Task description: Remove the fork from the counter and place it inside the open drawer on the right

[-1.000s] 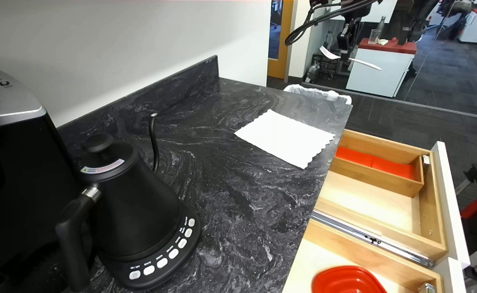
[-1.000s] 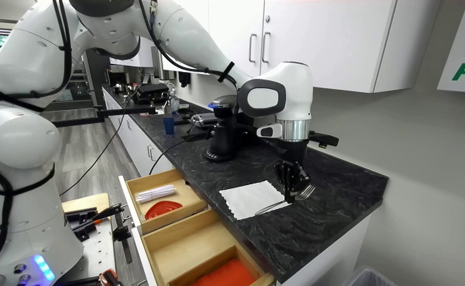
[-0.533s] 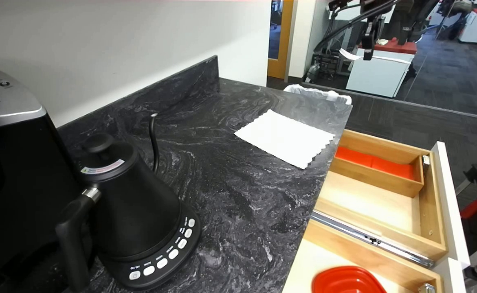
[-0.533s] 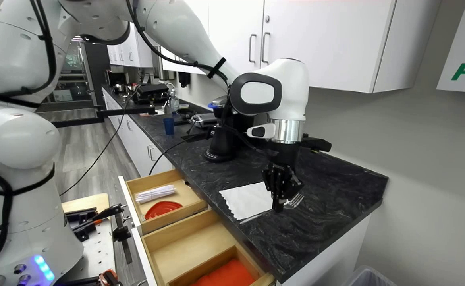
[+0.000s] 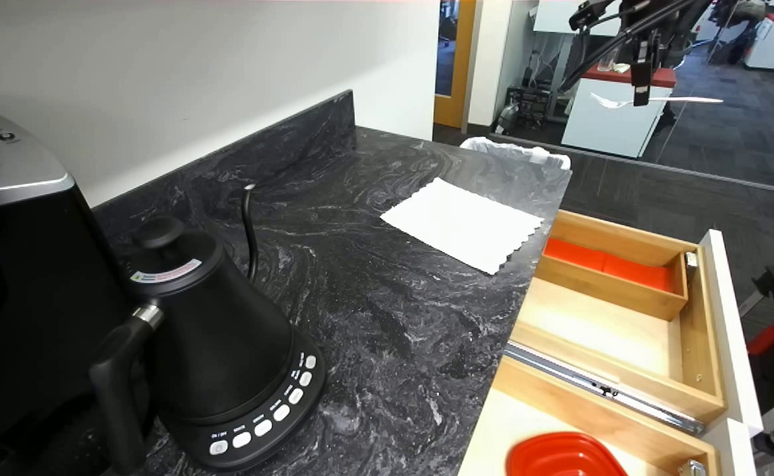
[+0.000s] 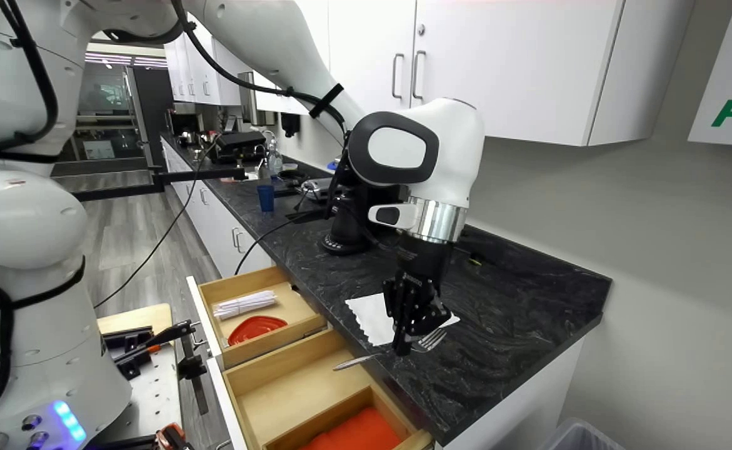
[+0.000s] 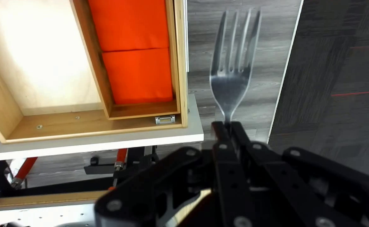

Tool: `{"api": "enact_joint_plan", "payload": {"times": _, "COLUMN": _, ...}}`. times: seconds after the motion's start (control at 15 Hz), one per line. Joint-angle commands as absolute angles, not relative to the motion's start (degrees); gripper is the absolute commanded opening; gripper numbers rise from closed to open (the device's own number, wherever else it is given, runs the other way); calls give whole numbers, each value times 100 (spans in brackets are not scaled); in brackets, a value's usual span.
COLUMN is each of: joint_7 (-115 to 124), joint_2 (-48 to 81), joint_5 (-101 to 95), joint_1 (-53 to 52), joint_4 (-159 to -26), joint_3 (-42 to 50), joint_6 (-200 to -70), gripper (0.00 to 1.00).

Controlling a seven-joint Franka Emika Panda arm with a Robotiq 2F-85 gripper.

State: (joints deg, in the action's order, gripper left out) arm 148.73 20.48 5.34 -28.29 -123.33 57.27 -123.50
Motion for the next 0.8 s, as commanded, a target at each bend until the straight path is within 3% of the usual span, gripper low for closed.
{"api": "enact_joint_plan", "payload": {"times": 0.0, "joint_7": 14893, "joint_2": 1875, "joint_5": 488, "joint_1": -2891, "joint_4": -12509, "joint_3": 5796, "joint_6": -12099, "gripper": 4}}
{"api": "enact_joint_plan", "payload": {"times": 0.4, "joint_7": 14813, "joint_2": 2154, "joint_5": 611, "joint_1": -2795, "joint_4": -12734, "joint_3": 5624, "joint_6": -12117, "gripper": 4}}
{"api": "enact_joint_plan", "payload": {"times": 0.47, "joint_7": 15114, "joint_2": 1889, "joint_5": 188, "joint_1": -2101, "joint_4": -12761, "joint_3": 4885, "joint_6": -12194, "gripper": 4}}
{"api": "enact_joint_plan", "payload": {"times": 0.53, "joint_7": 14750, "joint_2": 2247, "joint_5": 626, "joint_1": -2618, "joint_4": -12807, "joint_3": 5392, "joint_6": -12216, "gripper": 4}}
{"api": "enact_joint_plan", "payload": {"times": 0.73, "joint_7": 14964, "joint_2": 2026, "joint_5": 264, "joint_1": -1664, "joint_4": -12848, "joint_3": 4362, "joint_6": -12251, "gripper": 4}}
